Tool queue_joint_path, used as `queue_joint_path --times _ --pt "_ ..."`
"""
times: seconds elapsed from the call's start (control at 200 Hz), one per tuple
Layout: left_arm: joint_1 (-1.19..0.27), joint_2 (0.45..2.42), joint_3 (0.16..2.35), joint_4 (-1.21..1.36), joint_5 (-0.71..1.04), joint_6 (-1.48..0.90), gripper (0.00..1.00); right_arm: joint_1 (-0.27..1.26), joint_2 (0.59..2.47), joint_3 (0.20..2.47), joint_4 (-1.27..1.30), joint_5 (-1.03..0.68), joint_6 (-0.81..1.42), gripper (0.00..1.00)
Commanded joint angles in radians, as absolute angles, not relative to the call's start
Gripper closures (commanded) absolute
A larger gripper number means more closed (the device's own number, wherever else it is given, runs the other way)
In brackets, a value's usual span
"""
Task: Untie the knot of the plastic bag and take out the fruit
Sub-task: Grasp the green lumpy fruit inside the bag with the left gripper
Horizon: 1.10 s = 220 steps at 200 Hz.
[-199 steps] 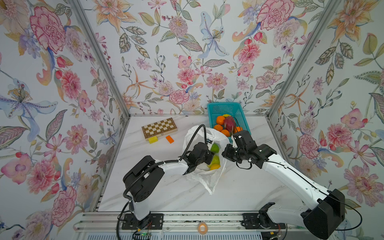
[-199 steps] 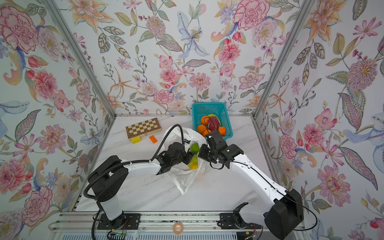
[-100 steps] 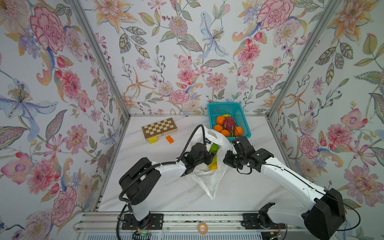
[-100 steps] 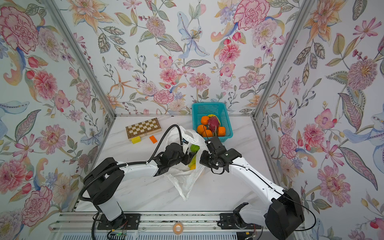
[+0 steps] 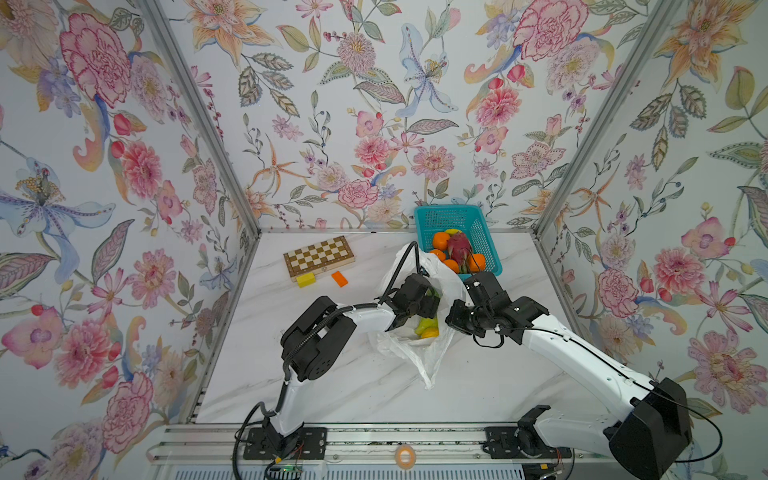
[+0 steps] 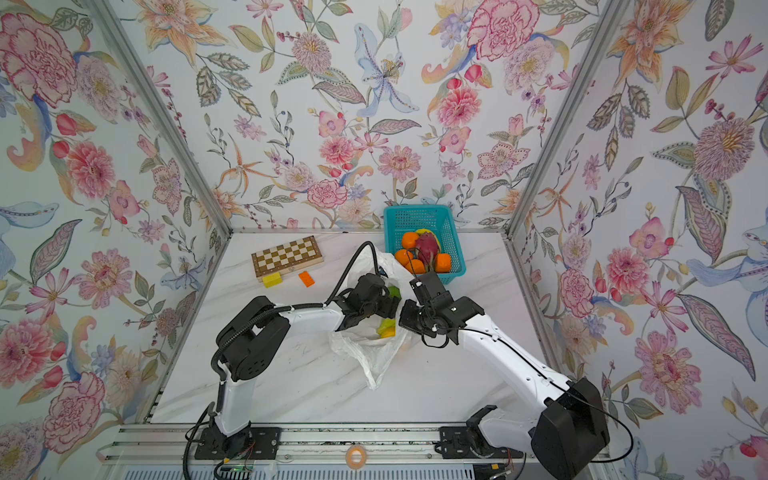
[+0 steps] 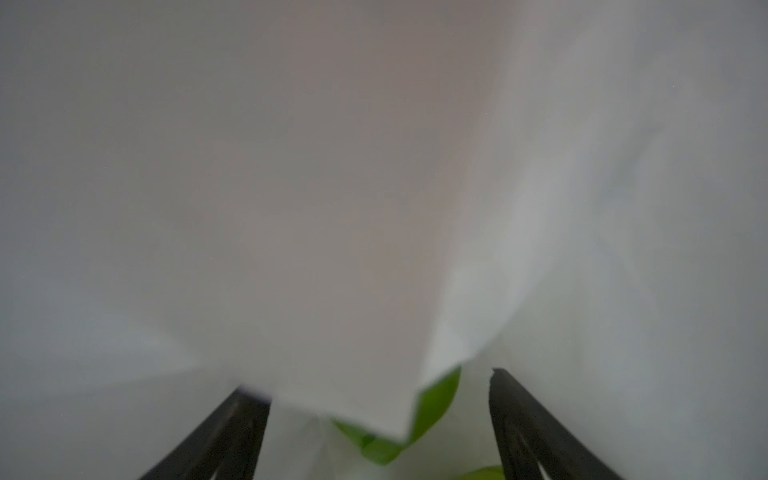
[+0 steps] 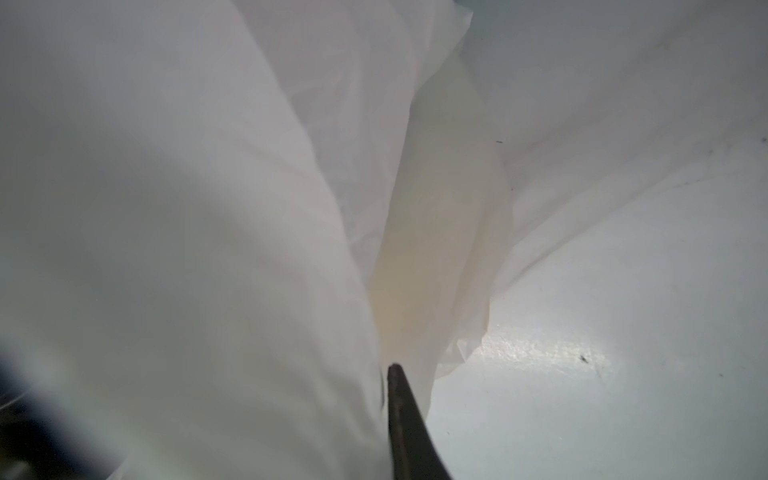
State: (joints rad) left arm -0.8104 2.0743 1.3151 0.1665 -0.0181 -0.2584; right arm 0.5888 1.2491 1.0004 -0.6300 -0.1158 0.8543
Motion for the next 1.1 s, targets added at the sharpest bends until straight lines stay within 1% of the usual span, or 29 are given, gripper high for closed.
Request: queue_joint_path --times 0.0,0.1,0.165,0.325,0.385,0.435,0.53,0.681,0.916,1.096 --pt "-0.799 2.122 1.368 0.096 -0.047 -0.258 0.09 0.596 1.250 1.031 -0.626 -0.116 0.866 0.87" --pt "-0.799 2.163 1.398 0.067 -0.038 -0.245 0.08 0.598 1.256 1.035 -0.627 -0.119 0.867 0.87" --pt "-0.799 2.179 1.407 0.056 -0.033 -0.238 0.12 0.601 1.259 1.038 -0.626 -0.119 0.867 0.87" --pt "-0.796 2.174 1.396 0.063 -0.019 -0.224 0.26 0.603 1.252 1.034 -0.627 -0.117 0.870 0.87" --pt "-0.795 2.170 1.396 0.061 -0.011 -0.218 0.36 0.604 1.248 1.032 -0.628 -0.113 0.871 0.87" --pt "-0.795 2.165 1.394 0.059 -0.007 -0.211 0.42 0.603 1.246 1.032 -0.628 -0.111 0.873 0.87" --pt "-0.795 2.154 1.384 0.058 -0.012 -0.209 0.49 0.603 1.246 1.035 -0.628 -0.106 0.874 0.87" --pt "-0.795 2.111 1.355 0.084 -0.006 -0.200 0.64 0.604 1.248 1.035 -0.626 -0.105 0.877 0.86" --pt "-0.795 2.029 1.311 0.120 -0.004 -0.193 0.74 0.604 1.252 1.041 -0.626 -0.097 0.879 0.85" --pt "-0.796 1.947 1.241 0.189 0.006 -0.195 0.77 0.604 1.261 1.049 -0.626 -0.096 0.877 0.83"
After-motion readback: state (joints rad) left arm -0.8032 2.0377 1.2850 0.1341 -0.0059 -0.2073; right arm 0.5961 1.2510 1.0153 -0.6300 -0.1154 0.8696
